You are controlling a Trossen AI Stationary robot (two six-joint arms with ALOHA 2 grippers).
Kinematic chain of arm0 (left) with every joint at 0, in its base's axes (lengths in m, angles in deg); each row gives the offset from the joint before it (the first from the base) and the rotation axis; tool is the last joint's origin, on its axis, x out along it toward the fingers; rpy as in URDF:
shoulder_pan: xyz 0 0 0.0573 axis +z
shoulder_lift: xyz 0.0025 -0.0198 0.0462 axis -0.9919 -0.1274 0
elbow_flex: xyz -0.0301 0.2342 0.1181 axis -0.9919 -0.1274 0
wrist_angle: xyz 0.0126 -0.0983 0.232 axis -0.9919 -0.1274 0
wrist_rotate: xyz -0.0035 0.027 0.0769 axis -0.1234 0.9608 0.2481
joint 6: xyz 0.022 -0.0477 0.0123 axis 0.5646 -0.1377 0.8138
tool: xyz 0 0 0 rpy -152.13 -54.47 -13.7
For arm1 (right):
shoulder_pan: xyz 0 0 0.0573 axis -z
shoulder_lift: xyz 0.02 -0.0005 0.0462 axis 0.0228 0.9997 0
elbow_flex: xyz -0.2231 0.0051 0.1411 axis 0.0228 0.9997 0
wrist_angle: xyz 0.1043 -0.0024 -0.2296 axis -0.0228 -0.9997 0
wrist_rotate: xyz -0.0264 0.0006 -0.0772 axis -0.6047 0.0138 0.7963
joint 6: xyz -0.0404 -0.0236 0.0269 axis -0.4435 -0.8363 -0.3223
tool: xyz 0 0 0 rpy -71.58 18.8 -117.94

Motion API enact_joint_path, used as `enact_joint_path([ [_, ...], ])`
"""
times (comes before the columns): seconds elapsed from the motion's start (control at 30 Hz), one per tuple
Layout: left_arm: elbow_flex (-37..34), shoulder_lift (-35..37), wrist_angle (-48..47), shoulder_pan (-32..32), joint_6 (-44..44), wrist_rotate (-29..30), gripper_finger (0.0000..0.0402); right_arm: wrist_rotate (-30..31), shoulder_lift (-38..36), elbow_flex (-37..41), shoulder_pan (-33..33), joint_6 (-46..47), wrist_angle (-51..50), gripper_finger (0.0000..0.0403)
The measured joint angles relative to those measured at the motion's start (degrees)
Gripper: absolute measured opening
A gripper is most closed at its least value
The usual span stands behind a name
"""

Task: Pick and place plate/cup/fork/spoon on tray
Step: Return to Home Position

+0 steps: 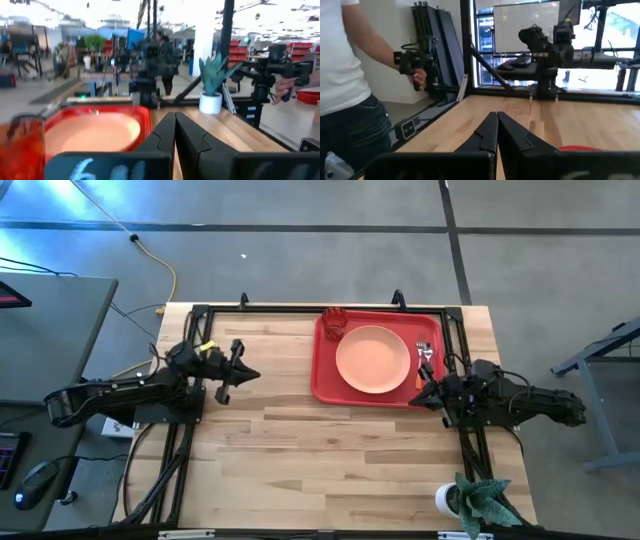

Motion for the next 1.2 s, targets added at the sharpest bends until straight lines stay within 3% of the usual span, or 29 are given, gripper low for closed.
enact_joint_path([
  [0.3,0.0,3.11,1.06,-1.41,-0.81,-6.76,0.0001,2.75,-0.91,0.02,0.02,-4.16,7.02,0.0],
  [0.57,-0.02,5.0,2.83,-8.95,-3.37,-5.59,0.0,2.69,-0.91,0.02,0.0,-5.52,8.98,0.0],
  [0.7,-0.02,9.49,4.44,-6.64,-6.59,-5.54,0.0,2.08,-0.91,0.04,0.11,-2.55,8.24,0.0],
  [0.97,-0.02,20.61,-0.9,2.18,-17.71,-12.24,0.0,1.84,-0.91,0.04,1.18,-1.38,8.29,0.0],
  [1.1,-0.02,23.53,-5.22,3.52,-18.52,-6.6,0.0,0.65,-0.91,0.04,1.18,-1.87,8.3,0.0],
  [1.2,-0.02,24.24,-5.16,0.5,-21.18,-2.44,0.0,0.25,-0.91,0.04,1.18,-3.11,8.3,0.0],
])
